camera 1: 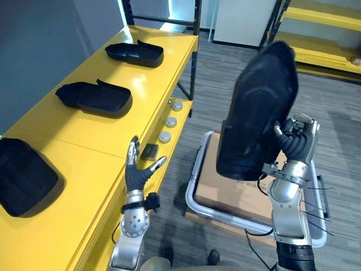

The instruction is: Walk over and take plastic housings, then place them on the shelf

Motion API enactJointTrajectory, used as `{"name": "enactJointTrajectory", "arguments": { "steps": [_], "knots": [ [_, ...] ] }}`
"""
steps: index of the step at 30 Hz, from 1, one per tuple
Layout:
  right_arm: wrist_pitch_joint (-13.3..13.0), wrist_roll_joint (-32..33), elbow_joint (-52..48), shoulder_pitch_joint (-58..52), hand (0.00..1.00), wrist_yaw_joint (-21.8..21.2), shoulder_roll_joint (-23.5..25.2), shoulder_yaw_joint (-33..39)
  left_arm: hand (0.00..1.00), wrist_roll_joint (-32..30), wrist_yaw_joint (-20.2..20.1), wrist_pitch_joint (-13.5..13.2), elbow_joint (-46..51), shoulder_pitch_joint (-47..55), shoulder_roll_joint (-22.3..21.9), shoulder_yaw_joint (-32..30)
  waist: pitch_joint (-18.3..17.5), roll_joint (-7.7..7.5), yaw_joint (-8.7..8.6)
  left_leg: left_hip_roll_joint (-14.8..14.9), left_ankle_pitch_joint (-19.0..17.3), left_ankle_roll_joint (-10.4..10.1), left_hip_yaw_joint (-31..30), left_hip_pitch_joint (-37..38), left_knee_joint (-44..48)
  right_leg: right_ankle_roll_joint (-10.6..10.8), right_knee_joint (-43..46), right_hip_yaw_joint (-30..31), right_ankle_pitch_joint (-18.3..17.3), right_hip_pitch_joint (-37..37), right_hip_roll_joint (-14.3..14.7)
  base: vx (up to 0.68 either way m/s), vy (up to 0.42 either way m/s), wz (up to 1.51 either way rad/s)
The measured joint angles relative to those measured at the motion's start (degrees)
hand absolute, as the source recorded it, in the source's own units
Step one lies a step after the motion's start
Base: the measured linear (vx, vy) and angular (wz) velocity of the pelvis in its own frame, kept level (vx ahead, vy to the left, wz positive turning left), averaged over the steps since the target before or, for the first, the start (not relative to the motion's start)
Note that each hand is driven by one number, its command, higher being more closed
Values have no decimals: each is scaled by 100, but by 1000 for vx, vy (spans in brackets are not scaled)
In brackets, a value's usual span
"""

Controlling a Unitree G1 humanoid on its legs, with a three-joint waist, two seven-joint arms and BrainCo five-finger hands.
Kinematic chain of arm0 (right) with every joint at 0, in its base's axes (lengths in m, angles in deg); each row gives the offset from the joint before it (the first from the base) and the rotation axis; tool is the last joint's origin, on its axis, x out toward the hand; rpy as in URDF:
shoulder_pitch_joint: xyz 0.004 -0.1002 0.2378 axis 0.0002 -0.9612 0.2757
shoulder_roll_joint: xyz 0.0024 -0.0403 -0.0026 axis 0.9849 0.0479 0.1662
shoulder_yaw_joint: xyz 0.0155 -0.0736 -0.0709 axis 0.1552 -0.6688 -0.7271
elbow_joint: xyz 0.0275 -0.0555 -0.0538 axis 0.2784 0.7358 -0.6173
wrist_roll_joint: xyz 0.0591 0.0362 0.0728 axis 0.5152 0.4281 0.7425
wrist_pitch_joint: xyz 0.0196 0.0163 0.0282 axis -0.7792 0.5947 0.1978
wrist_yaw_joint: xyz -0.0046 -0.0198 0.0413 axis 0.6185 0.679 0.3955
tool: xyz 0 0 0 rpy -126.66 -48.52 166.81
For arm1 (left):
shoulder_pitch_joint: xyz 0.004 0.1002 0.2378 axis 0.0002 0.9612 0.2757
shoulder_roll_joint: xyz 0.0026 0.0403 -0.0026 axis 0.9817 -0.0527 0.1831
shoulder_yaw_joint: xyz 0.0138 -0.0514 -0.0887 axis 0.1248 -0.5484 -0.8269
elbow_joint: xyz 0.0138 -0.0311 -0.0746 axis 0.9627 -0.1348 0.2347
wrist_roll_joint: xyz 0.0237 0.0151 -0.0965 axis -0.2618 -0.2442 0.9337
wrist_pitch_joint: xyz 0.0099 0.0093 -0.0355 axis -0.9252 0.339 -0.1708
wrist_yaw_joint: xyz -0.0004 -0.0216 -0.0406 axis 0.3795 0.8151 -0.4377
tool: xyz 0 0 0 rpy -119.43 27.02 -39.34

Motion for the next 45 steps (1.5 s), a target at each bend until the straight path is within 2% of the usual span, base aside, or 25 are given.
{"name": "enactJointTrajectory", "arguments": {
  "steps": [5, 11, 18, 19, 26, 27, 31, 36, 41, 45],
  "knots": [
    [-78, 64, -16, -22, 100, -69, -4, -375, 0, -16, -131, -73, 0, -234, 60, 500, -154, 0, 2, 3, 0, 1, 59, -4, -2, -5, 0, 41, 4, -21, 13, -18, 3, -2],
    [-106, 138, -15, -21, 100, -117, -1, -747, 0, -13, -257, -72, -1, -571, 152, 979, -175, 4, 2, 2, -1, 2, 97, -3, -1, -8, -1, 75, 9, -34, 24, -4, 0, -2],
    [-126, 246, -14, -21, 100, -125, 28, -1063, 0, -6, -246, -66, -35, -668, 146, 1205, -288, 1, 1, 3, -2, 4, 161, -10, -6, -11, 0, 154, 15, -78, 29, -5, 3, -6],
    [-126, 258, -13, -21, 100, -126, 47, -1064, 100, -6, -244, -65, -50, -673, 146, 1215, -289, 0, 1, 3, -2, 5, 162, -8, -6, -12, 0, 157, 19, -78, 29, 0, 0, 0],
    [-128, 449, 56, -30, 100, -127, 117, -1155, 100, 6, -206, -26, -245, -684, 143, 1226, -420, 5, -8, 2, 1, 8, 223, 0, -9, -13, -2, 211, 49, -99, 29, -22, 4, -4],
    [-140, 456, 56, -40, 0, -126, 117, -1162, 100, 8, -165, -15, -246, -697, 140, 1219, -435, 3, -8, 2, 8, 19, 224, 0, -11, -15, -2, 211, 50, -99, 29, 0, 0, 0],
    [-214, 504, 56, -52, 0, -116, 136, -1239, 100, 42, 19, 85, -332, -731, 139, 1150, -445, 0, -8, 9, 20, 37, 241, 0, -23, -25, -54, 215, 99, -96, 28, -25, 2, -3],
    [-276, 770, 59, -120, 0, -135, 156, -1268, 100, 72, 62, 194, -462, -730, 126, 1037, -458, -8, -13, 6, 57, 81, 288, 47, -114, -16, -106, 227, 141, -90, 26, -26, 2, -6],
    [-476, 1418, 59, -121, 0, -367, 170, -1236, 100, 71, 58, 208, -466, -715, 129, 897, -485, -49, -18, 0, 58, 82, 287, 69, -149, -14, -113, 236, 141, -88, 19, -3, 1, -1],
    [-512, 1929, 56, -121, 0, -547, 199, -1199, 100, 38, 6, 209, -465, -705, 124, 719, -488, -54, -17, 0, 58, 82, 287, 88, -171, -14, -133, 235, 141, -69, 19, 0, 0, 0]
  ]
}}
